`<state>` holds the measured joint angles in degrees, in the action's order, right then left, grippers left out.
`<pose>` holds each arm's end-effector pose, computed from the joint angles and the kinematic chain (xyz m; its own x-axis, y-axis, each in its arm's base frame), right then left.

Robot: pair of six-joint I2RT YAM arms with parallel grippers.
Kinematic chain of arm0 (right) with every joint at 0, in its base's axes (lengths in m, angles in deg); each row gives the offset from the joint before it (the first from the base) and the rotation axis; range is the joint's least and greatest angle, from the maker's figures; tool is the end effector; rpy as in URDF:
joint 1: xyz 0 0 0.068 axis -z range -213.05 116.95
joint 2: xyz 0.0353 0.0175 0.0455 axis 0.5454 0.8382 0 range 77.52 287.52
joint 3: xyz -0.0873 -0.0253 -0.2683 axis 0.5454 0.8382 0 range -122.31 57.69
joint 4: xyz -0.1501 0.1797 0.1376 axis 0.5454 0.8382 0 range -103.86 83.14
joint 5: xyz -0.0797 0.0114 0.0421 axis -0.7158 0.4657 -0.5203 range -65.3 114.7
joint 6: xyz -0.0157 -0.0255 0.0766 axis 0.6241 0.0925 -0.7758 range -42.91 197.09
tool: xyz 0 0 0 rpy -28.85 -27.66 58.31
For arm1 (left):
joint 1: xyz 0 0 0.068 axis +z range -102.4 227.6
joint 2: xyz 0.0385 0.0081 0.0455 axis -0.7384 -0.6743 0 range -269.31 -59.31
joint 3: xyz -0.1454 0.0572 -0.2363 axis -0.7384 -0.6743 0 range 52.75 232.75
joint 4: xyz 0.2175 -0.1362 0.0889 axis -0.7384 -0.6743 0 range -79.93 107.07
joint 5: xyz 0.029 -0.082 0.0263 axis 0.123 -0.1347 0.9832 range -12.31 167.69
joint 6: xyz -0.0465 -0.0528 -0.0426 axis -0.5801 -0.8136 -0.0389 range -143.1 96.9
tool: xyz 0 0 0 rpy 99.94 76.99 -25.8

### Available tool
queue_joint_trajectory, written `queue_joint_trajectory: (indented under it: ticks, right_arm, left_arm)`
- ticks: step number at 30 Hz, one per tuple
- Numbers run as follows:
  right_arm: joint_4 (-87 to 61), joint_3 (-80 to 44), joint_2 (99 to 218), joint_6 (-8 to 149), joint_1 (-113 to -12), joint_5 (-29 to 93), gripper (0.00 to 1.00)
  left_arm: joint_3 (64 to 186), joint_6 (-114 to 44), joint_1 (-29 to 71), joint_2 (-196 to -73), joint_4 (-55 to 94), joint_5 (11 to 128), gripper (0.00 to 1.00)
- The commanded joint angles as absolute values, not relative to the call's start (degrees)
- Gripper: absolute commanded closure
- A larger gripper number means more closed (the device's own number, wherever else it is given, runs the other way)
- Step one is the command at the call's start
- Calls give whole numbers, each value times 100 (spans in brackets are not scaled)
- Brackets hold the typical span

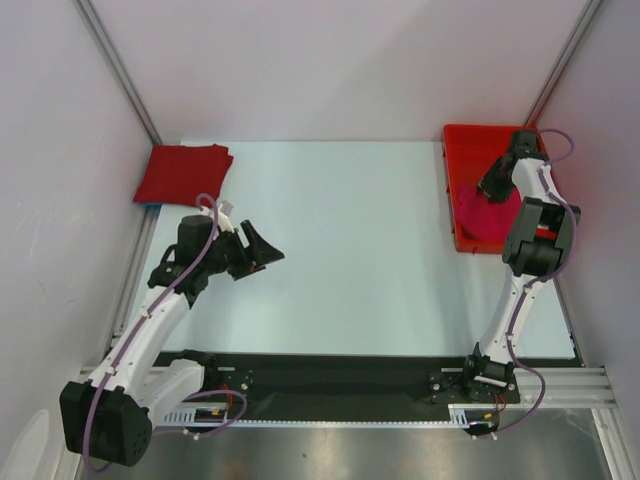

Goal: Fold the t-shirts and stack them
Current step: Grab the tshirt from the pile, then move the tshirt to the center of the board

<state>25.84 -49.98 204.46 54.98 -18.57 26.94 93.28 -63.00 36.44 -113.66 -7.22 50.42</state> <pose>0.5055 -0.1278 0.1807 -0.6820 0.5644 -0.4651 0.5256 0.8204 0.2250 0.2201 -0.0769 0.2491 -0.8017 -0.4231 -0.4222 0.0148 0.6921 -0.7217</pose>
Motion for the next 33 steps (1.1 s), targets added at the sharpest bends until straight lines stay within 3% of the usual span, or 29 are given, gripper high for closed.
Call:
queue_joint_trajectory:
  ticks: [1, 6, 7, 14, 21, 25, 30, 33]
  right_arm:
    - [2331, -5155, 20338, 5731, -1890, 2839, 58]
    - [2621, -5733, 20453, 5644, -1960, 2568, 97]
    - [2717, -5849, 20418, 5608, -1960, 2480, 100]
    - [3123, -7826, 20128, 5345, -2004, 2048, 100]
    - [1853, -7995, 18609, 4747, -2188, 2952, 100]
    - [1093, -8020, 17502, 4545, -2802, 3304, 100]
    - [541, -8495, 16946, 4343, -3831, 3847, 100]
    - [1192, -8573, 16858, 4560, -4394, 3921, 100]
  left_arm:
    - [9704, -5984, 3687, -11258, -709, 4965, 23]
    - [9819, -5826, 3687, -11144, -912, 5044, 23]
    - [9819, -5817, 3687, -11117, -912, 5045, 23]
    - [9748, -5825, 3635, -10740, -859, 5001, 23]
    - [9714, -5781, 3503, -9949, -1254, 5097, 24]
    - [9599, -5843, 3468, -9395, -1509, 5080, 23]
    - [9633, -5896, 3459, -8597, -1798, 5149, 23]
    - [9914, -5799, 3459, -8218, -2053, 5492, 23]
